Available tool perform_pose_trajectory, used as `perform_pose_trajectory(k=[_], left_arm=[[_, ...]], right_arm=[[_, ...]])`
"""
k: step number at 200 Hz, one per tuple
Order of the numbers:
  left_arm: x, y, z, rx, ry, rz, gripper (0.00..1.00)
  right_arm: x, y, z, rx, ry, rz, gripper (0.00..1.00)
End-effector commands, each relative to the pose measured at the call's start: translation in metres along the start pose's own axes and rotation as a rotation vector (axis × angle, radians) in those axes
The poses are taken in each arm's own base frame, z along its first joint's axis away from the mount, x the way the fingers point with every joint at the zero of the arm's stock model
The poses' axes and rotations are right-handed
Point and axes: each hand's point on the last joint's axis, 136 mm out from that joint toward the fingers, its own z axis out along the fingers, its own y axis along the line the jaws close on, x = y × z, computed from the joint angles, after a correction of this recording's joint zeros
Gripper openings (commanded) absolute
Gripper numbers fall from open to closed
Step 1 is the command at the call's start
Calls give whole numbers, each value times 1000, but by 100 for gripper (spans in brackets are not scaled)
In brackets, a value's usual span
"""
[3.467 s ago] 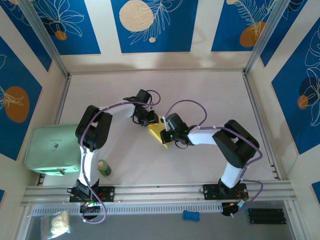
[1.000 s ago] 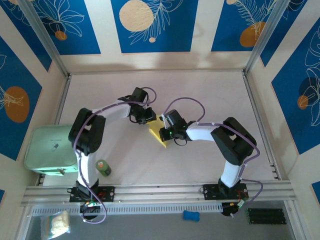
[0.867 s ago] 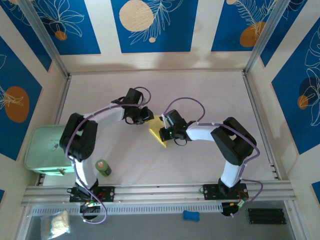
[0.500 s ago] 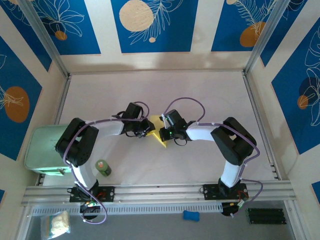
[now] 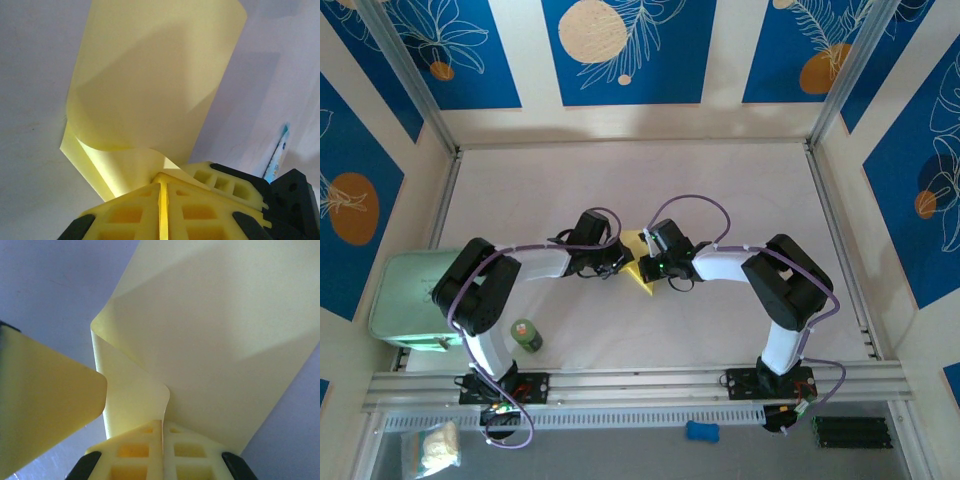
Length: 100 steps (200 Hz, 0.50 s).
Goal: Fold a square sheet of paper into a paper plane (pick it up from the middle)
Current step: Third fold the triangle at the center of the table.
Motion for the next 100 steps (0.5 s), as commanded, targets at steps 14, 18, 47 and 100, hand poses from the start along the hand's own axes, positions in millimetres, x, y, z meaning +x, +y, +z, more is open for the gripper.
perform_pose_trajectory(k=[14, 18, 47, 100], left_arm=[[1, 3, 6, -6, 1, 5, 12], [2, 3, 7, -6, 3, 6, 12], [3, 7, 9, -15, 10, 5, 12], [5, 17, 13, -38, 22, 5, 11]], right_arm=[[22, -13, 7, 33, 74, 28, 0], [22, -14, 7, 34, 76, 28, 0], [22, -14, 7, 35, 77, 27, 0], [23, -14, 8, 36, 83, 29, 0]])
